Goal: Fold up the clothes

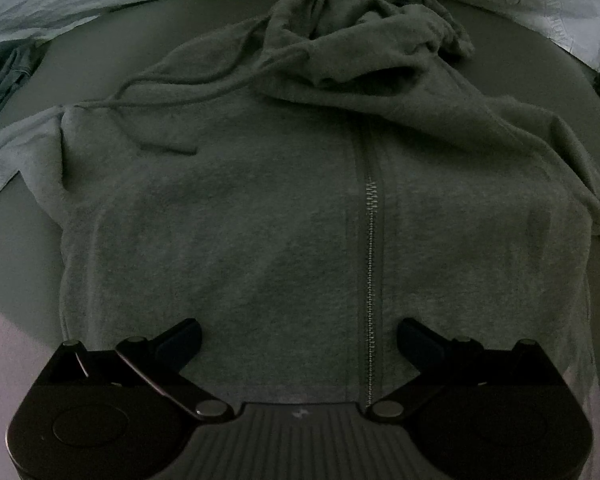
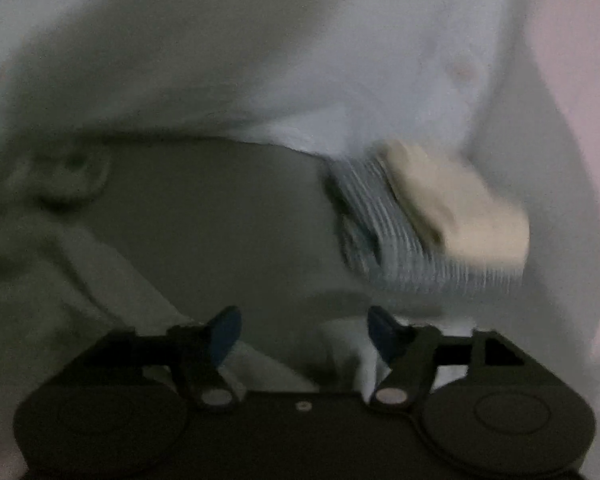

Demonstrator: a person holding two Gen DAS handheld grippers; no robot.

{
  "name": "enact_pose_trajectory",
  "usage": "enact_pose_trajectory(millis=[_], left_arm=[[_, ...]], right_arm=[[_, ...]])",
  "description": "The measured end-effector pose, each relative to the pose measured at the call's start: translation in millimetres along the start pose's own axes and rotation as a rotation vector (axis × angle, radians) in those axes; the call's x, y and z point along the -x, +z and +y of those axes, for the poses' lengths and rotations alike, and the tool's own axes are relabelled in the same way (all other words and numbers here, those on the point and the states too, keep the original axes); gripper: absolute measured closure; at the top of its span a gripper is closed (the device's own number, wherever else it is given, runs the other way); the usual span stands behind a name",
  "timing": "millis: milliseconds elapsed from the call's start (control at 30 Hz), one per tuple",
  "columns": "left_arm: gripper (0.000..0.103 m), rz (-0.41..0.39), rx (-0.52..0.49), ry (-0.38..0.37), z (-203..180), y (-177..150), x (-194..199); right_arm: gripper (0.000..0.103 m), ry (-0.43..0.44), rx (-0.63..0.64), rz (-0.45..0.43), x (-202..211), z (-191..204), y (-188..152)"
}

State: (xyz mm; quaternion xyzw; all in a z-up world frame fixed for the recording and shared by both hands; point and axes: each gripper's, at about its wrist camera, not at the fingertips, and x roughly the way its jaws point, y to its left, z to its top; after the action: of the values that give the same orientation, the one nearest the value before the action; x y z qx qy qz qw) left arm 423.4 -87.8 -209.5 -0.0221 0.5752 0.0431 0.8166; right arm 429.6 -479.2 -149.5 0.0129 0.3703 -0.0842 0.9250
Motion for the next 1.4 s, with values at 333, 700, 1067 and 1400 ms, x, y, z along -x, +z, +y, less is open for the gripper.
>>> enact_pose_trajectory(millis=[333,700,1067,1400], left_arm=[[0.0,-0.01,-0.012,-0.007,0,0,-4],[0.0,0.001,-0.011,-0.006,-1,-2,0],[0.0,-0.016,-0.011,-0.005,-2,-6,1],[0.0,-0.022,0.006,0.003,-3,-8,2]], right_arm=[[0.027,-0.145,-0.722,0.07,-59,-144,-42],[0.103,-0.265,-0.415,-0.14,-21,-110,7],[0.074,-0.151,-0.426,0.024,-24,-139,-8],[0.066,0.071,-0.701,0.09,-60,-120,-38]])
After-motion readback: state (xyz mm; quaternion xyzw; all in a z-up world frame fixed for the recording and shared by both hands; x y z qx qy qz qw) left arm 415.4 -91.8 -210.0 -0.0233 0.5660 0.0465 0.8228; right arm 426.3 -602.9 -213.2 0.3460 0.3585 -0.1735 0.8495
